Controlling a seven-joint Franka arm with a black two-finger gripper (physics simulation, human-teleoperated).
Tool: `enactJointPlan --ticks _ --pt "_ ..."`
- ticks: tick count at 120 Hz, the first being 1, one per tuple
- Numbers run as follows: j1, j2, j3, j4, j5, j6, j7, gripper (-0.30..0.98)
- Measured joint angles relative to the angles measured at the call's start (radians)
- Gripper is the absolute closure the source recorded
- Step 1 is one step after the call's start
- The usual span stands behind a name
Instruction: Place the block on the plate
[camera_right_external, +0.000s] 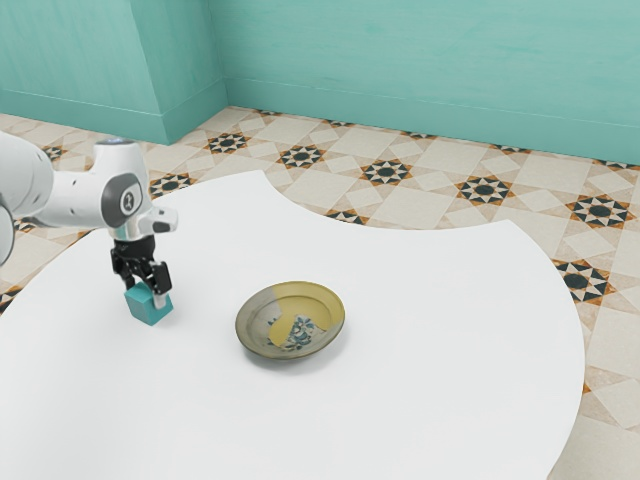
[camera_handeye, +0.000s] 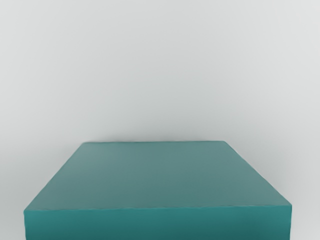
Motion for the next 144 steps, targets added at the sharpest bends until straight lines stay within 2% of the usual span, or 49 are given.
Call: enactJointPlan --ticks 46,61,74,104,126,144 --pt "0.0 0.005 0.0 -0.001 -0.02 0.021 0.005 0.29" --pt "-0.001 0.005 0.0 -0.002 -0.023 0.025 0.004 0.31" --pt "-0.01 -0.05 -0.004 -0.022 -0.023 0.022 0.003 0.34" --pt "-0.114 -0.183 -0.069 -0.063 -0.022 0.016 -0.002 0.34" --pt "-0.207 -0.195 -0.113 -0.068 -0.03 0.02 -0.004 0.34" --pt "-0.243 -0.18 -0.156 -0.067 -0.048 0.025 -0.006 0.35"
